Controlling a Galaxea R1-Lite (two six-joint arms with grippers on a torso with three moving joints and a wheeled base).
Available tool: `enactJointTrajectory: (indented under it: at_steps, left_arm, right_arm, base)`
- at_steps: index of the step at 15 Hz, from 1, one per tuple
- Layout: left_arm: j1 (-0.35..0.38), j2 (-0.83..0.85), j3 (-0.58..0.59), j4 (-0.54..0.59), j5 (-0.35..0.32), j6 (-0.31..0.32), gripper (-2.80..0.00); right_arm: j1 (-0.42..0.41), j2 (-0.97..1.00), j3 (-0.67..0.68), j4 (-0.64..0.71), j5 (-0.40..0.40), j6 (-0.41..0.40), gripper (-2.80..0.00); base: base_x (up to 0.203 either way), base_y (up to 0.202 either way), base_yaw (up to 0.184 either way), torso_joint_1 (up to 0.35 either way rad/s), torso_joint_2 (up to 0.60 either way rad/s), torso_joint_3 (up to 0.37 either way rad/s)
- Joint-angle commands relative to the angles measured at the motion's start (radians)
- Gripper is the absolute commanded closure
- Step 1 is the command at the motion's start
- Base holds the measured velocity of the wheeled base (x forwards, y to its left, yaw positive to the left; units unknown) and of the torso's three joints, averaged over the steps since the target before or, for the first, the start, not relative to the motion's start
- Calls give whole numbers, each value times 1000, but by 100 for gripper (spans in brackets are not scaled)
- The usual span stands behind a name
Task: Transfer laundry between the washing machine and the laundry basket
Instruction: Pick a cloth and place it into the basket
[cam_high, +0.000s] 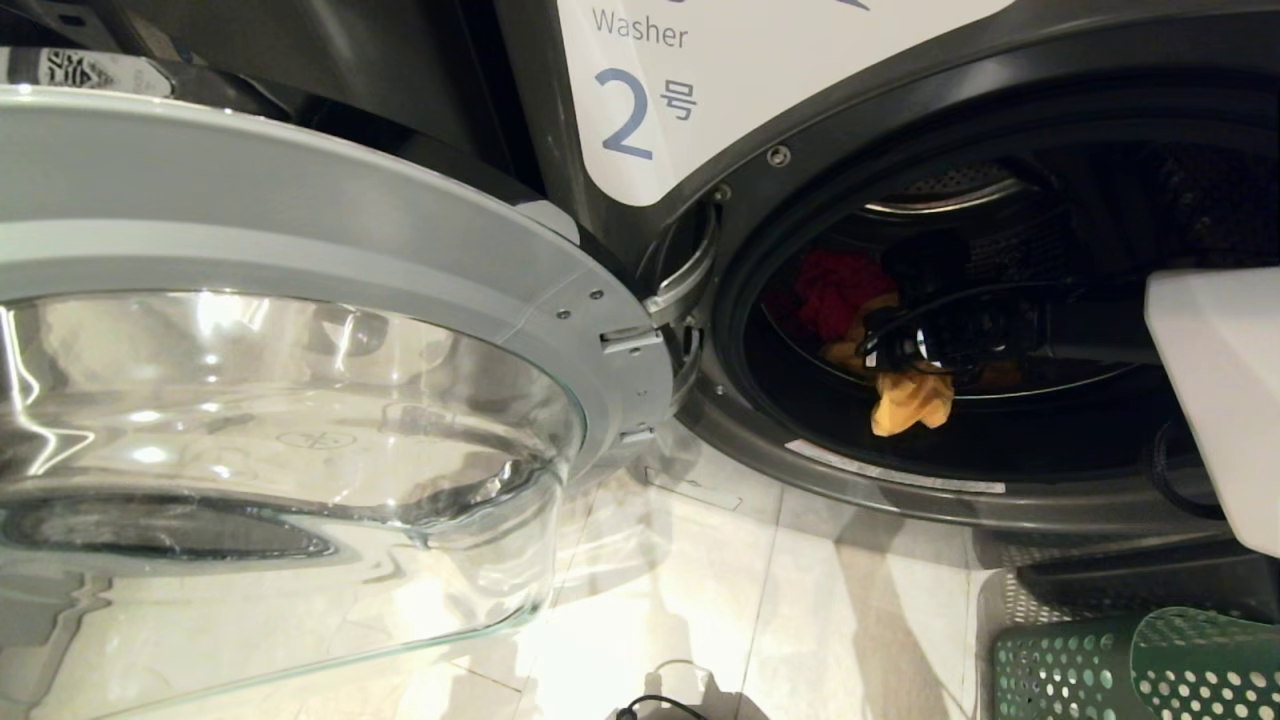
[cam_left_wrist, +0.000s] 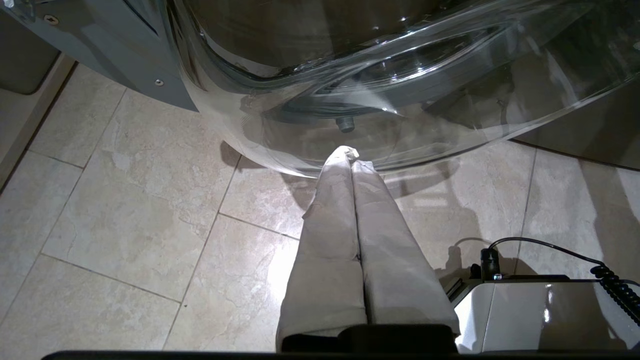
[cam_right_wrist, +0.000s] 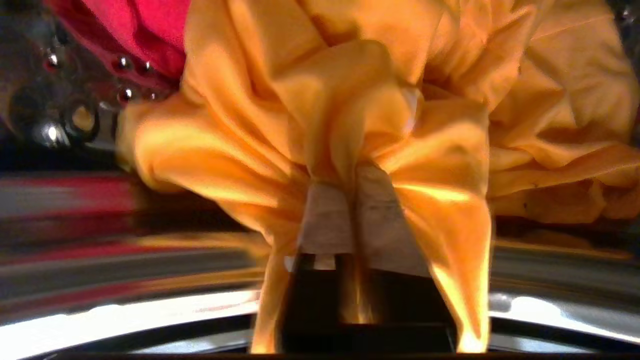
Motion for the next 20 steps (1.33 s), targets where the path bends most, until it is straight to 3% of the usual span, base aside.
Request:
enactJointTrajectory:
  at_steps: [1,15,20]
  left_arm:
    - [0,0,0,0,0,0,0]
    - [0,0,0,0,0,0,0]
    - [0,0,0,1,0,0,0]
  right_arm:
    - [1,-1,-4,1,-1,0,0]
    - [4,-67,9,4,3,-5,0]
    - [40,-241,178,2,-1,6,0]
  base:
    - [0,0,0,0,0,0]
    - [0,0,0,0,0,0]
    - [0,0,0,0,0,0]
